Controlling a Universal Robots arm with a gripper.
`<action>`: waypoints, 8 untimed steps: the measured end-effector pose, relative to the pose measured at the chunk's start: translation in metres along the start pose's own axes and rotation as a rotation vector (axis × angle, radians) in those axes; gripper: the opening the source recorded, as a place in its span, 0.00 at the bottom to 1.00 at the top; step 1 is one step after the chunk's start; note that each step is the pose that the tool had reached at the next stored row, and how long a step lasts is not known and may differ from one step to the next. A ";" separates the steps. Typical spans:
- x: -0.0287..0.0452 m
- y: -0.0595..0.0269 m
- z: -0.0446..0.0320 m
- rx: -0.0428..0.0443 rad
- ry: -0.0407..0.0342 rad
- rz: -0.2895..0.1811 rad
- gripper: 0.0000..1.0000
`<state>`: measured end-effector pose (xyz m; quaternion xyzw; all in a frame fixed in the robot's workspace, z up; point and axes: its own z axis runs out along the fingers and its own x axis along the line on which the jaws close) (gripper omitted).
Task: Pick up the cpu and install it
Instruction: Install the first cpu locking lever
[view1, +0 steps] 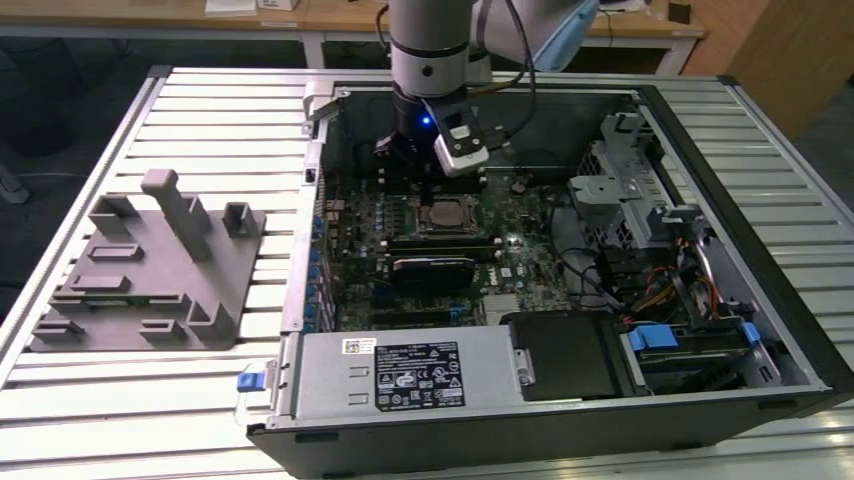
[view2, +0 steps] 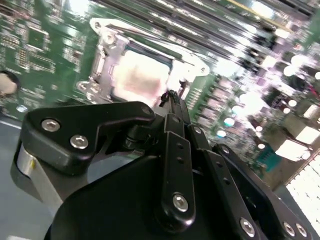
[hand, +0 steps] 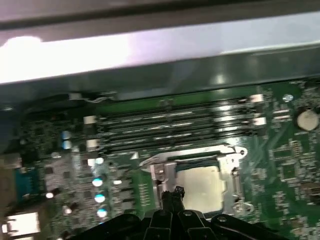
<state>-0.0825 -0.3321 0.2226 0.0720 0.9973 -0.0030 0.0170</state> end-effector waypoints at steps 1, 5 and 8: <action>0.0033 -0.0005 -0.0001 -0.0001 -0.0004 0.000 0.11; 0.0171 -0.0025 -0.0006 -0.0003 -0.0019 0.000 0.11; 0.0233 -0.0034 -0.0008 -0.0003 -0.0023 0.000 0.11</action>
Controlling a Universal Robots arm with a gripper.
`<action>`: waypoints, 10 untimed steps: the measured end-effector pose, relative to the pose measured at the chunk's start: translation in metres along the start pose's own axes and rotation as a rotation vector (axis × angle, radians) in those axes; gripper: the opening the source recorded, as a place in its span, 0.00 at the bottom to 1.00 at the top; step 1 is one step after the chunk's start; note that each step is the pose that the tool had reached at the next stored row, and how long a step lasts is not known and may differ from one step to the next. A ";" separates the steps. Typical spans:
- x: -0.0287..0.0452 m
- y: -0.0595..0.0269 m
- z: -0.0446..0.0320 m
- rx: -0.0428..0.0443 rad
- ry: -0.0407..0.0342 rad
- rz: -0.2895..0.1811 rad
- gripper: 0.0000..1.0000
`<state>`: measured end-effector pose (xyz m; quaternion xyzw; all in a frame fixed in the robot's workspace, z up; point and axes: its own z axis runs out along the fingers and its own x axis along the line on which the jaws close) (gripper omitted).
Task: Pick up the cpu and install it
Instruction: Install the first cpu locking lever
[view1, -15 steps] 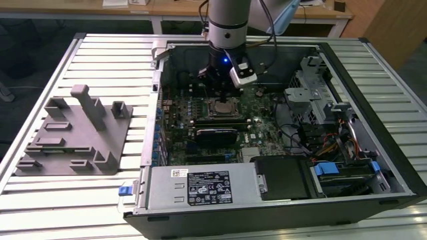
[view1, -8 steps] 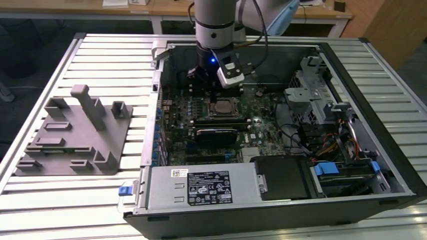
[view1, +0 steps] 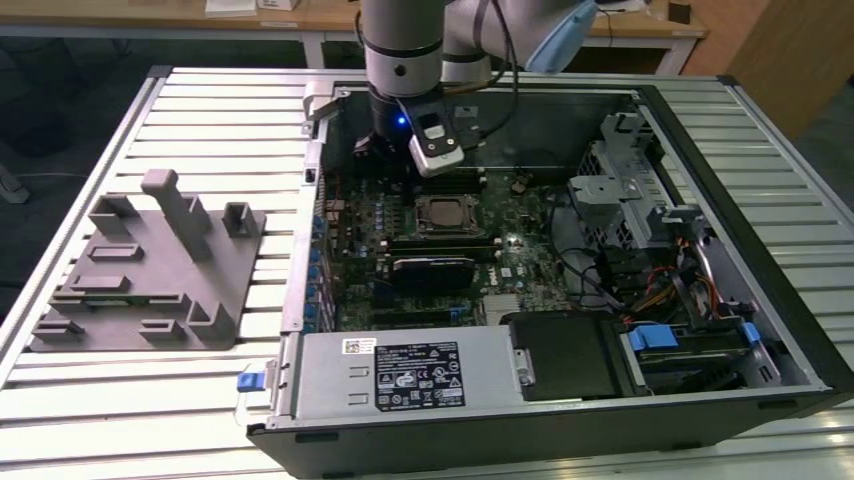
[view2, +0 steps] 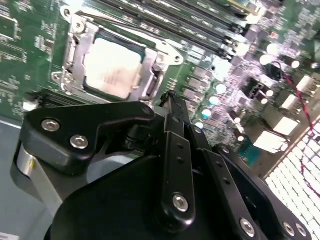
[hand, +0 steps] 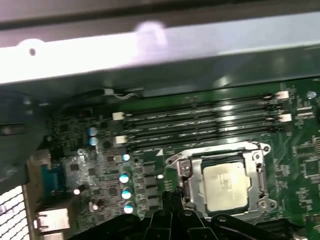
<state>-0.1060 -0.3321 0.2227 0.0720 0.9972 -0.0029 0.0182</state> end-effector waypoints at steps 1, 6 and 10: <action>0.0014 -0.0002 0.0000 -0.0001 -0.0001 0.000 0.11; 0.0047 -0.0007 -0.0025 -0.0024 0.0003 0.000 0.11; 0.0044 -0.0007 -0.0103 -0.0072 0.0011 0.000 0.11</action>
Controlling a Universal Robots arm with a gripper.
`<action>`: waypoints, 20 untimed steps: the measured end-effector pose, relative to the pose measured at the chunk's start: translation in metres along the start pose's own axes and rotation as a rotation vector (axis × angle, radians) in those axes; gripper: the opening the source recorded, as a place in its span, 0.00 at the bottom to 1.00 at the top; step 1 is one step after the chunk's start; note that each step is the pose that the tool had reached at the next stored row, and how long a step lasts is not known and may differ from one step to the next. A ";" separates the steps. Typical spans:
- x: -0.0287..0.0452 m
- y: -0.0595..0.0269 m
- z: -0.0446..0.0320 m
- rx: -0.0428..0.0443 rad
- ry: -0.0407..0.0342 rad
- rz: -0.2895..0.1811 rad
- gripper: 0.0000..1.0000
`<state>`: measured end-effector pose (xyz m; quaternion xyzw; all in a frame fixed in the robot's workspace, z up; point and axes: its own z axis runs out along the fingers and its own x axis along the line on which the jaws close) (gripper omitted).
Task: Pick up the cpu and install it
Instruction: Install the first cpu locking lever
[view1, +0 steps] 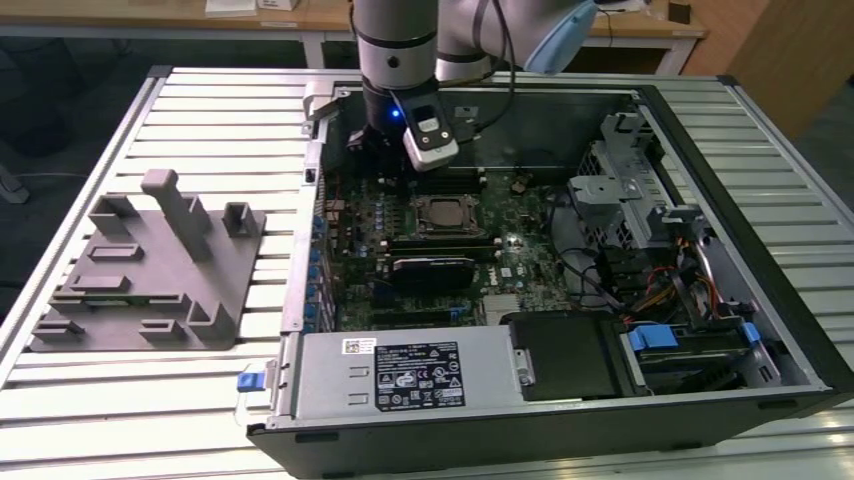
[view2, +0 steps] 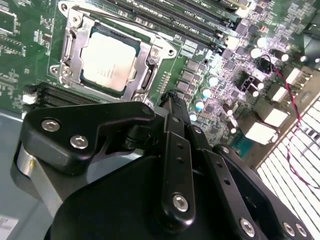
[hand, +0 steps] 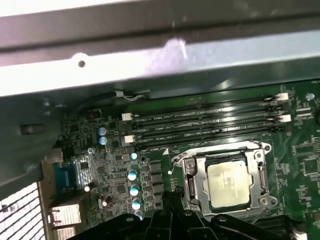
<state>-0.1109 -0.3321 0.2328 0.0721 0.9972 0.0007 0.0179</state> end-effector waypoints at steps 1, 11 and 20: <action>-0.0001 0.0000 -0.0019 -0.0015 0.0001 0.000 0.11; 0.0014 -0.0002 -0.0145 -0.0159 0.0021 0.000 0.11; 0.0081 -0.0012 -0.0148 -0.0780 0.0117 -0.002 0.11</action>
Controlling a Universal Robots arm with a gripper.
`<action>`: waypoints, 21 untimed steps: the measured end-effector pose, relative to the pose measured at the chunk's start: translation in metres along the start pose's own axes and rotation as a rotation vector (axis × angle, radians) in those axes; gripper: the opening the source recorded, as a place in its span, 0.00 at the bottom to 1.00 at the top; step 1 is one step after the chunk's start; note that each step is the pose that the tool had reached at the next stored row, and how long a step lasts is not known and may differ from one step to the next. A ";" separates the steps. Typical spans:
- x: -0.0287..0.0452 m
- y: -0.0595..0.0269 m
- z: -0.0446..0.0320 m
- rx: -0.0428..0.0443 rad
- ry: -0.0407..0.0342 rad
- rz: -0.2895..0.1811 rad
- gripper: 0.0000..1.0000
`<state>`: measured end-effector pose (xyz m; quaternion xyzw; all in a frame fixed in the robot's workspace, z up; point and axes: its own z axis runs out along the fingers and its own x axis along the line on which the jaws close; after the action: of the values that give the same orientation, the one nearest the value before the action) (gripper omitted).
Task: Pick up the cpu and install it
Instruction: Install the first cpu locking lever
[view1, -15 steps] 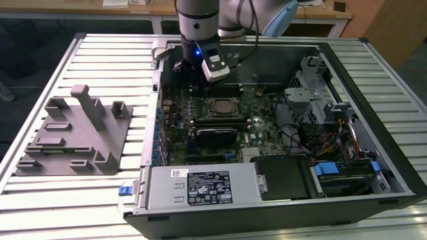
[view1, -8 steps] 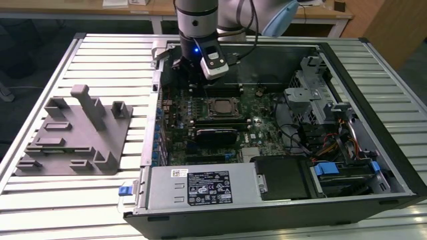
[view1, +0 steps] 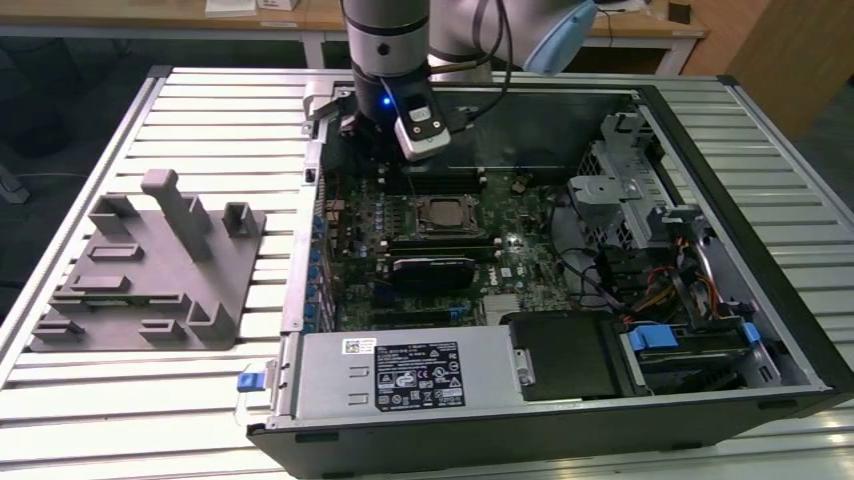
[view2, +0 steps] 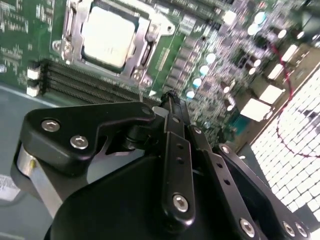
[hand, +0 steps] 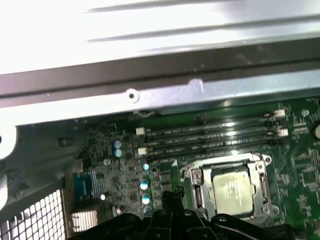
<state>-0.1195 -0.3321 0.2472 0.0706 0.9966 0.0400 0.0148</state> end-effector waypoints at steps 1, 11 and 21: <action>0.0000 0.0000 0.0000 -0.0121 0.0019 -0.001 0.11; 0.0002 0.0000 0.0000 -0.0931 0.0148 -0.007 0.11; -0.0112 0.0019 0.0004 -0.0931 0.0148 -0.007 0.11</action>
<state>-0.1082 -0.3318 0.2472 0.0659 0.9940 0.0868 0.0109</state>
